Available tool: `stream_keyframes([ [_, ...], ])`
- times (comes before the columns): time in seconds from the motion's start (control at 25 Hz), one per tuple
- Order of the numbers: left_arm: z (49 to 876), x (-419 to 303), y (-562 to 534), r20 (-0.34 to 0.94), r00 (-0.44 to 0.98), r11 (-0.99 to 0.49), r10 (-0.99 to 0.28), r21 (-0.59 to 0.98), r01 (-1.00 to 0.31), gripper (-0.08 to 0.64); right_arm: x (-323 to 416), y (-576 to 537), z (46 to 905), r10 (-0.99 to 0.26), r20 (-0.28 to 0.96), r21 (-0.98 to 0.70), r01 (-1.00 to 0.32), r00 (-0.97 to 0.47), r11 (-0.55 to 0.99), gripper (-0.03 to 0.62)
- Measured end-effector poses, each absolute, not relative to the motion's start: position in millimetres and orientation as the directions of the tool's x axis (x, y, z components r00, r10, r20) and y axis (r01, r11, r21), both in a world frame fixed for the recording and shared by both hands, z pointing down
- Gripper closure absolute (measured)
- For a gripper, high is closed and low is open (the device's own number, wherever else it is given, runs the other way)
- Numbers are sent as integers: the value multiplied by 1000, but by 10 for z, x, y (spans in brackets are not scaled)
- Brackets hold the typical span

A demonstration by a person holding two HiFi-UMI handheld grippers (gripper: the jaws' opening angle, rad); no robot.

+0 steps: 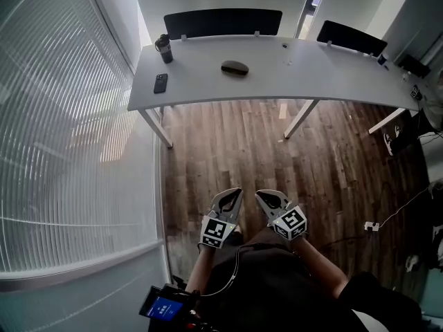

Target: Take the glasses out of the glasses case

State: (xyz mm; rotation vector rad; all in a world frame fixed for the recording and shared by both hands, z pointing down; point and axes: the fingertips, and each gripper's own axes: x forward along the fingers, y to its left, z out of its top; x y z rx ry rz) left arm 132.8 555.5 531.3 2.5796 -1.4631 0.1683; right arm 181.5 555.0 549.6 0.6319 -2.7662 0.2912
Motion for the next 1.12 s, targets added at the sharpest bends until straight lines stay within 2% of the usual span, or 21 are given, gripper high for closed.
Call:
stream_keyframes([
  [0.96, 5500, 1431, 5595, 219, 493, -482, -842, 103, -870, 559, 2025, 5587, 5489, -414, 318, -135, -473, -853, 871, 584],
  [1.12, 5436, 1255, 5595, 225, 495, -482, -840, 111, -869, 559, 1816, 5580, 5438, -408, 322, -135, -468, -854, 873, 584],
])
